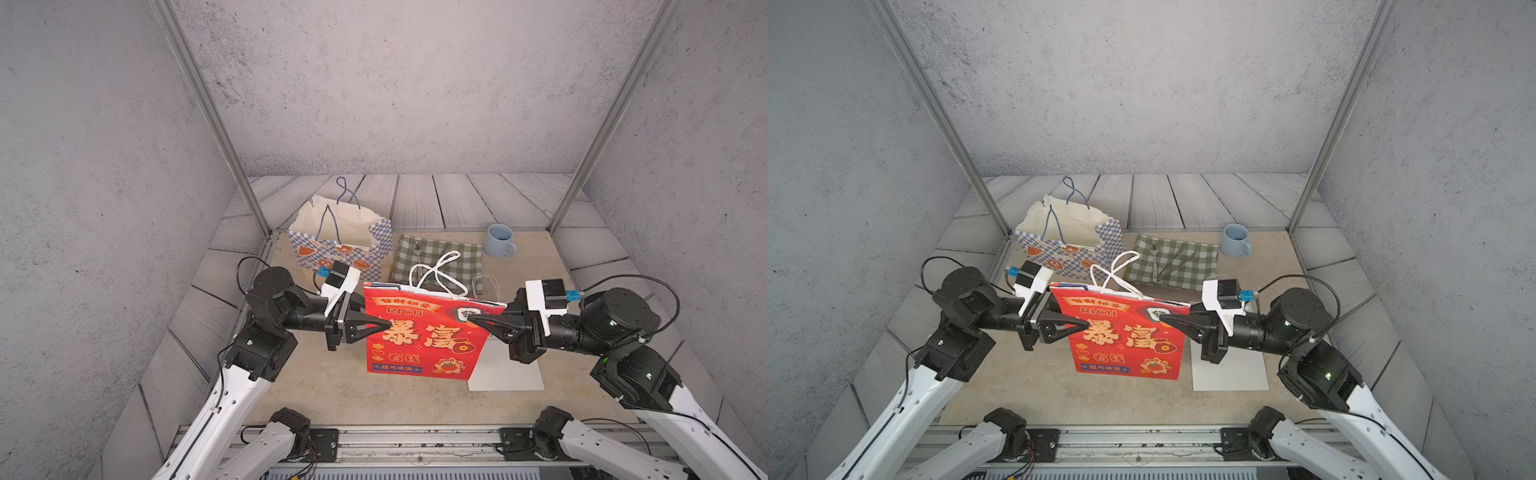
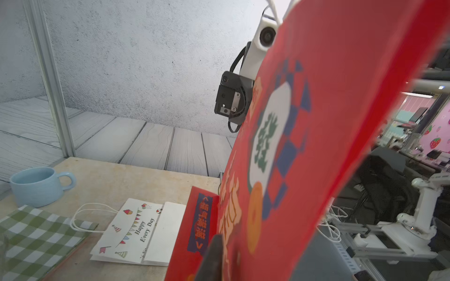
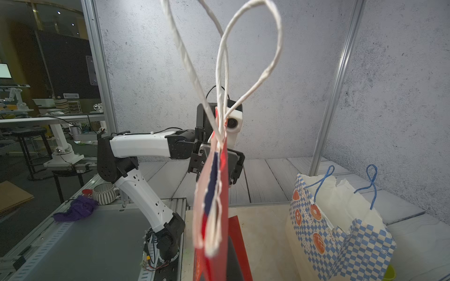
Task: Put away the paper bag
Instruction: Press the paper bag.
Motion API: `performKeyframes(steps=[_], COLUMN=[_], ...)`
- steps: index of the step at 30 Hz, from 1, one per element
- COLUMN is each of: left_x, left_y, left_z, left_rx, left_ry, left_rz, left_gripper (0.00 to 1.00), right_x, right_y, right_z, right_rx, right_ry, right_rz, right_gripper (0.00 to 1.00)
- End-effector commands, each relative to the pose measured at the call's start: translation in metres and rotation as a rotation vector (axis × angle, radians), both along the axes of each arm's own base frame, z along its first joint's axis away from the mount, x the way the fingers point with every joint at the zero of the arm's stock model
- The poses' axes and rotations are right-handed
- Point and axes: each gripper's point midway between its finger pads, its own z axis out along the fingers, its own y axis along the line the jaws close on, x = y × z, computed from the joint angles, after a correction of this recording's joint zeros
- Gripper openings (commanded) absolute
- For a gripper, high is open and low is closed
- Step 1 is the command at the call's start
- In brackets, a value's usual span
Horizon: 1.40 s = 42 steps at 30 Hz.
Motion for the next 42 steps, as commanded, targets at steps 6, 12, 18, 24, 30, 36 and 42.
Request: performKeyframes(steps=[6, 12, 18, 24, 30, 36, 42], left_x=[0.012, 0.001, -0.003, -0.001, -0.003, -0.002, 0.002], left_y=[-0.004, -0.002, 0.0, 0.003, 0.004, 0.003, 0.005], left_z=[-0.034, -0.036, -0.03, -0.04, -0.051, -0.052, -0.045], left_rx=[0.027, 0.037, 0.036, 0.059, 0.062, 0.068, 0.058], left_ry=[0.02, 0.022, 0.004, 0.0, 0.027, 0.023, -0.015], left_rz=[0.017, -0.023, -0.013, 0.045, 0.042, 0.037, 0.09], left_gripper=[0.42, 0.13, 0.0, 0.42, 0.36, 0.1, 0.42], right_x=[-0.003, -0.002, -0.002, -0.003, -0.003, -0.002, 0.002], right_y=[-0.006, -0.006, -0.005, -0.007, -0.009, -0.008, -0.008], right_z=[0.022, 0.02, 0.02, 0.023, 0.029, 0.027, 0.022], right_rx=[0.053, 0.047, 0.046, 0.055, 0.068, 0.067, 0.056], right_ry=[-0.048, -0.049, -0.041, -0.05, -0.058, -0.051, -0.038], right_rz=[-0.015, -0.023, -0.016, -0.026, -0.031, -0.032, -0.05], right_gripper=[0.0, 0.0, 0.0, 0.0, 0.0, 0.0, 0.0])
